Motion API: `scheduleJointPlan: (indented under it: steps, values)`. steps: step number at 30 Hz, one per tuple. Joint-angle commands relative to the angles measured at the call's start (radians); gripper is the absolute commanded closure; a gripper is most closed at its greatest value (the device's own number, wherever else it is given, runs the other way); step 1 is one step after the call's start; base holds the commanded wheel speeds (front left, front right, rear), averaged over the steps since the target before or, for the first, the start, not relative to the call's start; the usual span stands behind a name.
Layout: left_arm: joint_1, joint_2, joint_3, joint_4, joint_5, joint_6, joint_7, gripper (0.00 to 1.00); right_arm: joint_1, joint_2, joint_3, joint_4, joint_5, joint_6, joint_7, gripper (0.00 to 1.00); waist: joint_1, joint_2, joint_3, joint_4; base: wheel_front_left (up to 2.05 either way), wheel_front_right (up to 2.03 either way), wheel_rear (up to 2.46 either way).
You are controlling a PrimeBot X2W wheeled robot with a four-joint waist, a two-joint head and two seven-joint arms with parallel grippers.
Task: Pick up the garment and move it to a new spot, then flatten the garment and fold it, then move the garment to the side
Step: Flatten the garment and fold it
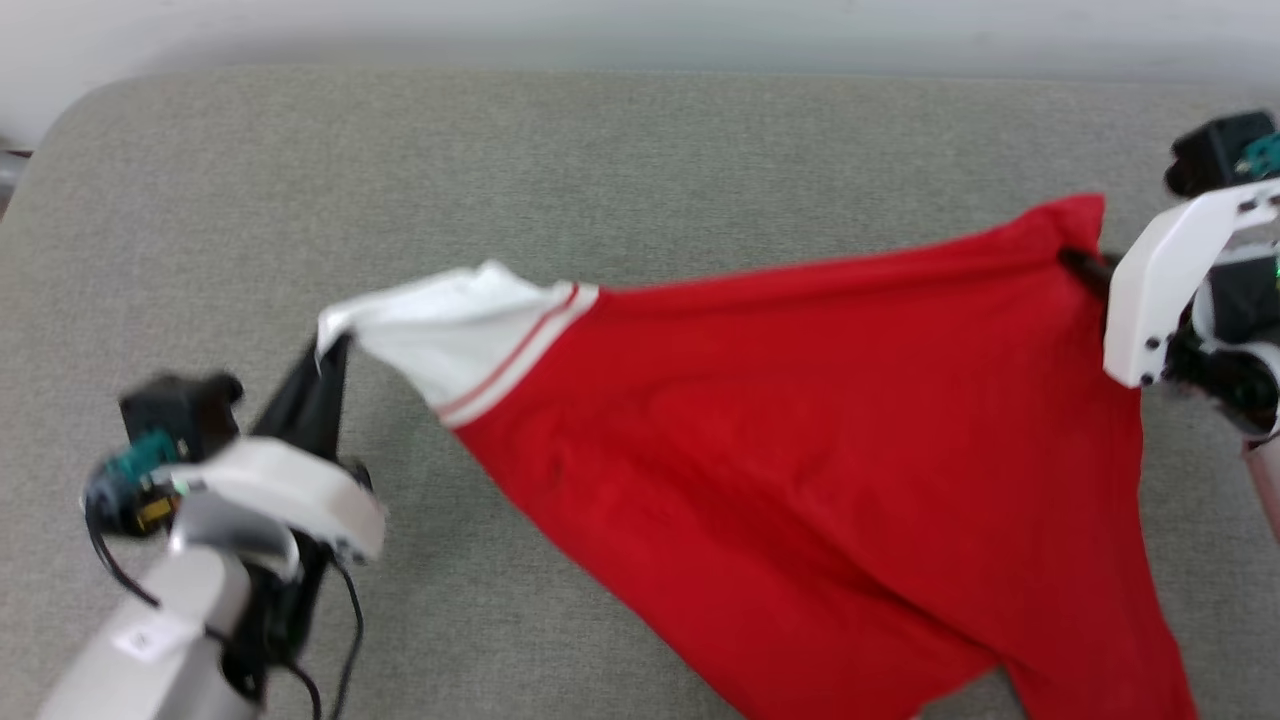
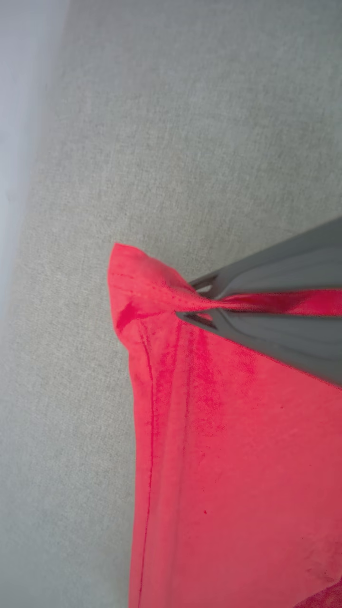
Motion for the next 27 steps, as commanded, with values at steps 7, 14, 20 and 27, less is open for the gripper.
scheduleJointPlan:
  steps: [7, 14, 20, 27]
  values:
    - [-0.291, 0.046, 0.014, 0.101, 0.034, -0.057, 0.082, 1.0, -0.144, 0.037, -0.047, 0.039, -0.071, -0.002, -0.079, 1.0, 0.0, 0.0, 0.021, -0.044, 0.0, 0.0, 0.0]
    - [-0.625, 0.03, 0.019, 0.298, 0.075, -0.096, 0.111, 1.0, -0.355, 0.071, -0.097, 0.102, -0.123, -0.002, -0.178, 1.0, 0.0, 0.0, 0.082, -0.071, 0.0, 0.0, 0.0]
    - [-0.915, 0.02, 0.024, 0.487, 0.12, -0.133, 0.073, 1.0, -0.559, 0.086, -0.122, 0.15, -0.17, -0.002, -0.25, 1.0, 0.0, 0.0, 0.147, -0.088, 0.0, 0.0, 0.0]
    - [-1.189, 0.019, 0.002, 0.616, 0.181, -0.167, 0.04, 1.0, -0.776, 0.093, -0.163, 0.206, -0.234, -0.002, -0.341, 1.0, 0.0, 0.0, 0.212, -0.094, 0.0, 0.0, 0.0]
